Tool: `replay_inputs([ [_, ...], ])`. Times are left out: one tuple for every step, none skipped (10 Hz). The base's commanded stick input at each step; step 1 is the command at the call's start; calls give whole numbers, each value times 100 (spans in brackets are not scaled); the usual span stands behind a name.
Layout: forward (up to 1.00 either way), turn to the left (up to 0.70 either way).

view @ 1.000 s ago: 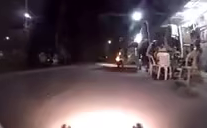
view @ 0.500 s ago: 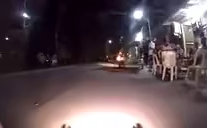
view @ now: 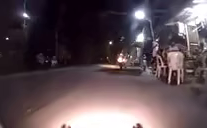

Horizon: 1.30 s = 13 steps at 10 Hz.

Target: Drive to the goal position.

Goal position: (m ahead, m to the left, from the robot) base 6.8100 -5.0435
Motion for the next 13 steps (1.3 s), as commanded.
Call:
replay_inputs([
  [60,0],
  [60,0],
  [60,0],
  [60,0],
  [60,0],
  [60,-3],
  [60,-15],
  [60,-15],
  [60,-15],
  [60,-15],
  [60,-15],
  [60,0],
  [60,0],
])
